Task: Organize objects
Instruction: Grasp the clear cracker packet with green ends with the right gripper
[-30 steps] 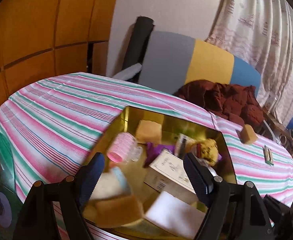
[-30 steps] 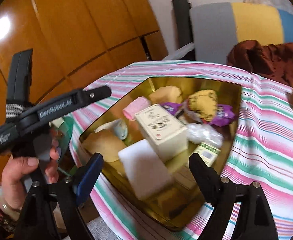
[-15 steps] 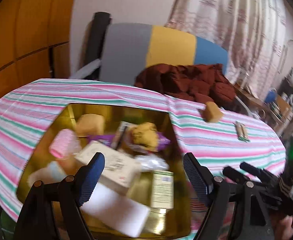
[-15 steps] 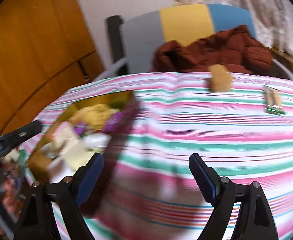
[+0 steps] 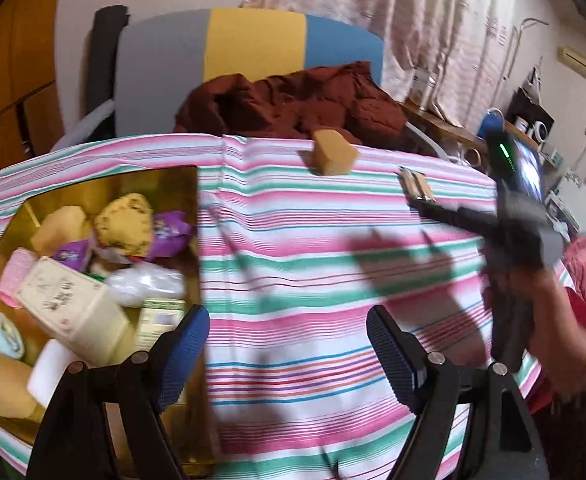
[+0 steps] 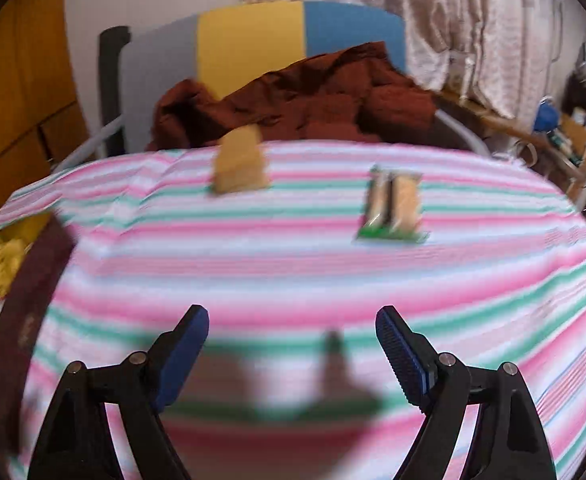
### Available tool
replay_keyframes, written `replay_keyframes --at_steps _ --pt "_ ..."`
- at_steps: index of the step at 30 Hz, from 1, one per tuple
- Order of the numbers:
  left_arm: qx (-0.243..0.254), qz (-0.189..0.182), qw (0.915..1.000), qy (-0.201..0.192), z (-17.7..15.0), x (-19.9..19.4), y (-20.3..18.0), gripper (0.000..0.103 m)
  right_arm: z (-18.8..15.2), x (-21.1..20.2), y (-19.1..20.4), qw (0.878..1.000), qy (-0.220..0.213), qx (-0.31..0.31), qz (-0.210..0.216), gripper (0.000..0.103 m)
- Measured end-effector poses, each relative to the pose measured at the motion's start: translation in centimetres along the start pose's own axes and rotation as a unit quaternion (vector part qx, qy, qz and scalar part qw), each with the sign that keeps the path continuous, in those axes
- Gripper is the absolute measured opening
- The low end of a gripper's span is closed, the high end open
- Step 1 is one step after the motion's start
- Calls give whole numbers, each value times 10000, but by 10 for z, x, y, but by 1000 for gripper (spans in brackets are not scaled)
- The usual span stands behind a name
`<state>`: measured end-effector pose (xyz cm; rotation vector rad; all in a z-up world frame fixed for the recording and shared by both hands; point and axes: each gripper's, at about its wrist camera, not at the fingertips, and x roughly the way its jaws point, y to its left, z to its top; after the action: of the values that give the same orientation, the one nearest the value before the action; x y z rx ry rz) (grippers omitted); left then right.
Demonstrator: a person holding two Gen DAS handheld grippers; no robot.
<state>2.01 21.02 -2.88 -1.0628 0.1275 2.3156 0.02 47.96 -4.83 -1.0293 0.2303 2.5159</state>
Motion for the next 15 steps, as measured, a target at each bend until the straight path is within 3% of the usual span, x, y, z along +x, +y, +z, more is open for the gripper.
replay_keyframes --at_steps 5,9,15 --pt "108 -62 9999 16 0 7 -14 82 40 30 -29 9989 -34 177 -437 86" --pt "68 -87 9999 -56 2 8 -14 82 54 61 -46 9976 134 226 -634 86" --pt "-236 -102 9997 36 12 19 -6 82 58 87 -66 9963 306 688 -418 84"
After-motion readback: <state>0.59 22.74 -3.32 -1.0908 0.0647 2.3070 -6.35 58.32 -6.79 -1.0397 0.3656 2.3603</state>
